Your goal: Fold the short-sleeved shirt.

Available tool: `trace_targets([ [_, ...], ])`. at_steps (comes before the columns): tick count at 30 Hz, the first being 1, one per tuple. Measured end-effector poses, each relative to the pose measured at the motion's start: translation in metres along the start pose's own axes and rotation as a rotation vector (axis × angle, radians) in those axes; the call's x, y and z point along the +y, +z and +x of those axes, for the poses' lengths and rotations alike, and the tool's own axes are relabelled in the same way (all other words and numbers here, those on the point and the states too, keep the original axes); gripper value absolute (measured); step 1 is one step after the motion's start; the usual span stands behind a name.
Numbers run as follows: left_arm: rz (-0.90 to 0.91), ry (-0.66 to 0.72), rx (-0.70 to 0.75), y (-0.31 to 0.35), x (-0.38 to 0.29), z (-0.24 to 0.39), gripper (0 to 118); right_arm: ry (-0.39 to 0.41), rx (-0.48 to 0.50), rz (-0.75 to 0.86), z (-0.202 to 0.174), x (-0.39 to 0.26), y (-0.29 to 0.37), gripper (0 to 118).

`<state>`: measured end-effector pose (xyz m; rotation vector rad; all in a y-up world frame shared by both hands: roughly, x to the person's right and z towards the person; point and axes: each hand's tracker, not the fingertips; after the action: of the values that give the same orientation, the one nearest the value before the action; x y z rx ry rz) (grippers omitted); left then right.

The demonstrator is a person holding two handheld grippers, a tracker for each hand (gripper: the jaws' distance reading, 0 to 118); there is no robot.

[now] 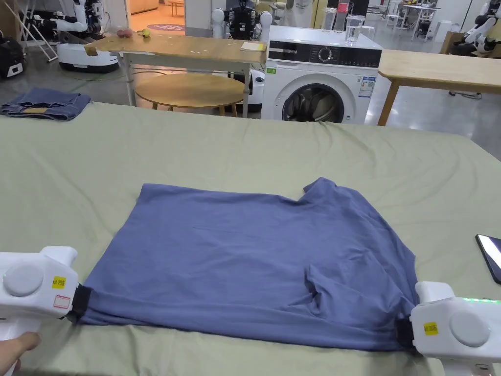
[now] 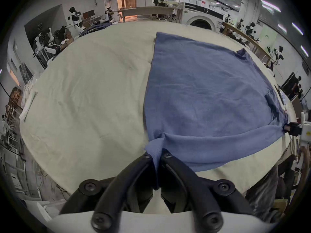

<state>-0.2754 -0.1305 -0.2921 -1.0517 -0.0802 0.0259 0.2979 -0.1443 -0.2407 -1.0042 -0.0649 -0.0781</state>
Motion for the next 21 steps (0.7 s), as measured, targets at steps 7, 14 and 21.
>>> trace_targets([
  [7,0.127,0.03,-0.049,0.028,0.047,0.001,0,-0.031,0.032,0.096,0.0,0.041,0.036,1],
  [14,0.164,0.031,-0.032,0.013,0.121,0.004,0,-0.047,0.008,0.16,-0.007,0.113,0.023,1],
  [21,0.096,0.087,-0.04,-0.039,0.168,-0.004,0,-0.083,0.005,0.117,-0.005,0.177,-0.041,1],
])
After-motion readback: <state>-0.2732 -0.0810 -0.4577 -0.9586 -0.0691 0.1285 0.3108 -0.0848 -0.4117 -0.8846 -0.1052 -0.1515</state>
